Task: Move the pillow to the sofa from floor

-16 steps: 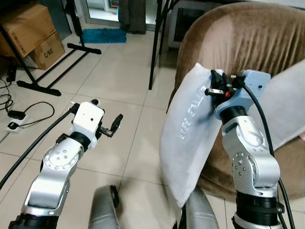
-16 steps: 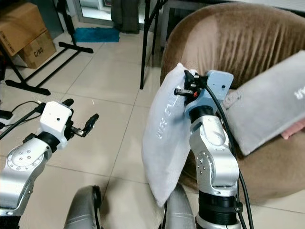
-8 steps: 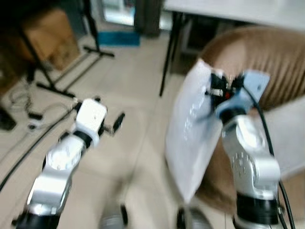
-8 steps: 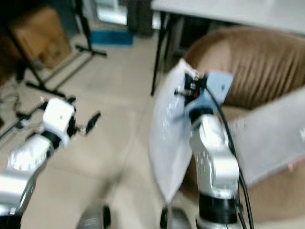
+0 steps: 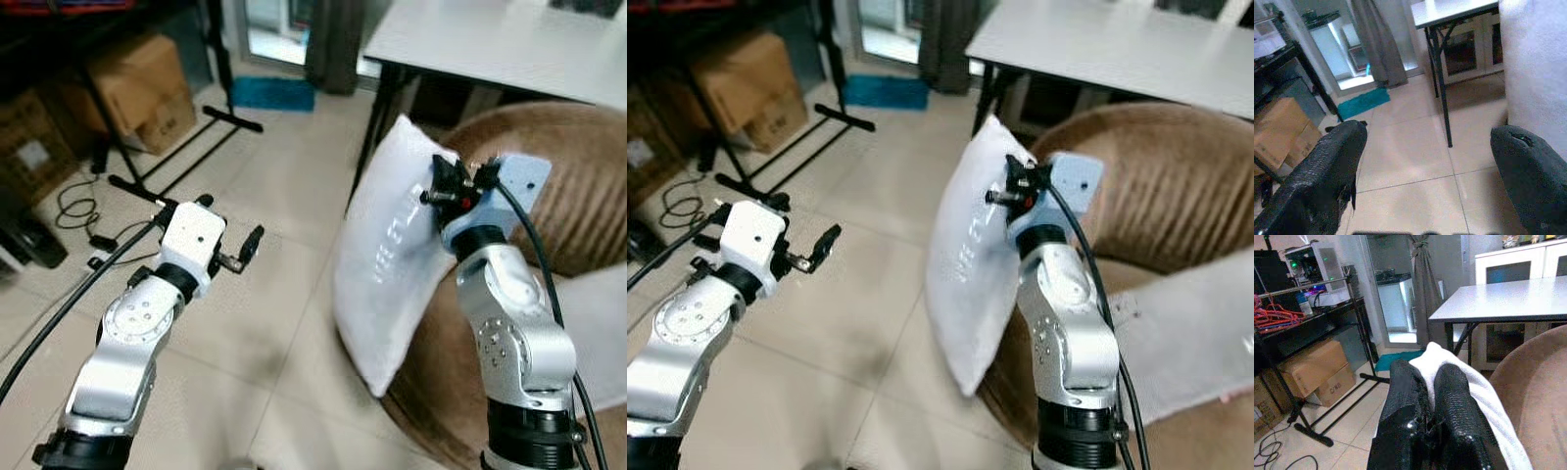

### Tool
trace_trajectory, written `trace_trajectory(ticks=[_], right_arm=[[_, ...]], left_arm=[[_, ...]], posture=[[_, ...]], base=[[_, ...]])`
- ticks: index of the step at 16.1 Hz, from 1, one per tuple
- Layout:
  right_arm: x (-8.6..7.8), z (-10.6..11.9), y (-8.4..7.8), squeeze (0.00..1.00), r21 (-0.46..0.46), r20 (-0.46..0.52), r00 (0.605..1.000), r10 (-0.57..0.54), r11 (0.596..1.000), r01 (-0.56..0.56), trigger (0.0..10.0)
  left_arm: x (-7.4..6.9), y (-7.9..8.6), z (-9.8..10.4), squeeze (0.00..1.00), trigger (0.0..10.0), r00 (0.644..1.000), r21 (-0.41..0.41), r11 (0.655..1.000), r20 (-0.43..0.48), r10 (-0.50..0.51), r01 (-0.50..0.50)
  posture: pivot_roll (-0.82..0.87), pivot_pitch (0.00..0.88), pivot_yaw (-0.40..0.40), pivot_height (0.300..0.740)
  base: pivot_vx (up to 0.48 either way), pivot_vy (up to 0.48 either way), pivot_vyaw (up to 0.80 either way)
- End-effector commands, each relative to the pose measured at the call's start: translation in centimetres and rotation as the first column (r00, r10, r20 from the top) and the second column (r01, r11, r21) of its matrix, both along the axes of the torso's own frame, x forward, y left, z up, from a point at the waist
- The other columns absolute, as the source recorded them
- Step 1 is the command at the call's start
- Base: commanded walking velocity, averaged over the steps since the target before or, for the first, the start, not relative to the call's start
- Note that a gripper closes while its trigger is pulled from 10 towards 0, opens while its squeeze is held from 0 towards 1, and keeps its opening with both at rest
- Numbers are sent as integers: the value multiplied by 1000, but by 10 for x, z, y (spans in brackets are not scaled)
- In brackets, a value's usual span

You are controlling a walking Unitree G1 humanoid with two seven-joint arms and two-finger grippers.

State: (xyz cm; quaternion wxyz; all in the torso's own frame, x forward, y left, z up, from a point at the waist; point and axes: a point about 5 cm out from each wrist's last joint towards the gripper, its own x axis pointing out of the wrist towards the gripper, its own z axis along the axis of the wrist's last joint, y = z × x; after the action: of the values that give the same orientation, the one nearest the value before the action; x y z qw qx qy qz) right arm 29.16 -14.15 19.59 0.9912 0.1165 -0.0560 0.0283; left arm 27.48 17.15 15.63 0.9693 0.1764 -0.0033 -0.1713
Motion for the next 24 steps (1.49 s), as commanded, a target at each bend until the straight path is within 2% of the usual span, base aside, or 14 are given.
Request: trace_trajectory(ticks=[1,5,7,11,15,19,24], right_arm=[[-2,7,-1,0,3,44,999,-11,1000,11,10000],[-2,2,3,0,-9,28,1000,9,1000,-9,10000],[-1,-3,5,0,16,-5,1000,10,1000,-10,10000],[1,-2,8,0,24,-3,1000,23,999,-23,10000],[3,-2,12,0,20,1,999,40,999,-40,10000],[5,-2,18,0,-14,9,997,71,997,-71,10000],[7,-5,17,0,-25,1,999,54,998,-54,10000]], left_arm=[[1,-1,0,0,10000,1000,13,1000,5,-4,4],[1,0,-1,0,10000,1000,7,1000,-9,-11,11],[1,3,0,0,10000,1000,-3,1000,-7,-14,14],[2,2,3,0,10000,1000,-9,1000,-2,-24,24],[2,2,4,0,10000,999,-13,999,-4,-37,37],[3,2,5,0,10000,999,-16,999,-7,-47,47],[4,2,5,0,10000,998,-11,998,-11,-57,57]], posture=[[-65,0,-43,740],[-65,0,-43,740],[-59,0,-43,740],[-56,0,-42,740],[-50,0,-41,740],[-49,0,-39,740],[-50,0,-32,740]], base=[[0,0,0],[0,0,0],[0,0,-800],[0,0,-800],[249,0,-800],[268,0,0],[299,0,0]])
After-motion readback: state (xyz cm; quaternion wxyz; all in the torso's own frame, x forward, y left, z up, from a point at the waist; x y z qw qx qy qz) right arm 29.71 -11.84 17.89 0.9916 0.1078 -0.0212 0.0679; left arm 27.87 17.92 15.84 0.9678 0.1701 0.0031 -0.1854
